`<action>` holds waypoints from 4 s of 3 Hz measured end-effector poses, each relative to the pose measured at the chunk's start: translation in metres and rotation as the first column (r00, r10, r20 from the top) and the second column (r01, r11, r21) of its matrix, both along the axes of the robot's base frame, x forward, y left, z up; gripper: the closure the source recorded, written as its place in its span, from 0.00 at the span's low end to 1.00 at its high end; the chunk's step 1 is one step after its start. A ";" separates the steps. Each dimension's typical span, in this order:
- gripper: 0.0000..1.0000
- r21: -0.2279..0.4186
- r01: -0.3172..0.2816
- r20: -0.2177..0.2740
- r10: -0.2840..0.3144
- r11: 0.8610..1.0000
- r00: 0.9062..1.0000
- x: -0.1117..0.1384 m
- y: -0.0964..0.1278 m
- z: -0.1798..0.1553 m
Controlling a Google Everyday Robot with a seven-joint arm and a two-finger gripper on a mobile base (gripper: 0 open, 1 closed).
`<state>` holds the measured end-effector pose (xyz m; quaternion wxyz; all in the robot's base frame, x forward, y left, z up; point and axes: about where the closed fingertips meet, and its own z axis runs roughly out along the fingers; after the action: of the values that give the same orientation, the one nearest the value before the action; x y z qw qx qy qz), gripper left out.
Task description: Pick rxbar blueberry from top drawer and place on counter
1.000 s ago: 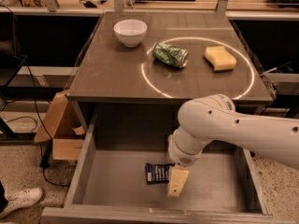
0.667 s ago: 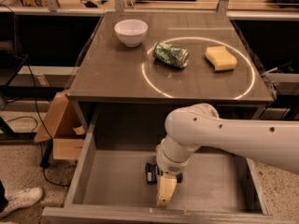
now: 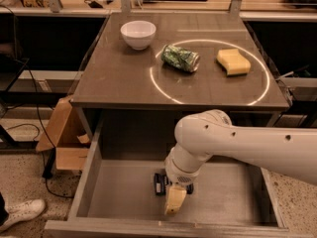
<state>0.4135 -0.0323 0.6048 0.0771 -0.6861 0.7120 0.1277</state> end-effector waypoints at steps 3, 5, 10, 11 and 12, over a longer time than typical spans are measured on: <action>1.00 0.000 0.000 0.000 0.000 1.000 1.000 0.000 0.000 0.000; 1.00 0.004 -0.017 0.023 0.016 1.000 1.000 0.011 0.002 0.038; 0.27 0.023 -0.052 0.057 0.051 0.998 0.997 0.026 0.007 0.106; 0.04 0.023 -0.052 0.057 0.051 0.998 0.997 0.026 0.007 0.106; 0.00 0.025 -0.053 0.057 0.051 0.998 0.997 0.026 0.007 0.105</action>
Offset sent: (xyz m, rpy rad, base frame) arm 0.0000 0.0000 0.0000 0.0000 0.0000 0.0000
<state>0.4394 -0.0258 0.7102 0.1026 -0.7067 0.6898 0.1197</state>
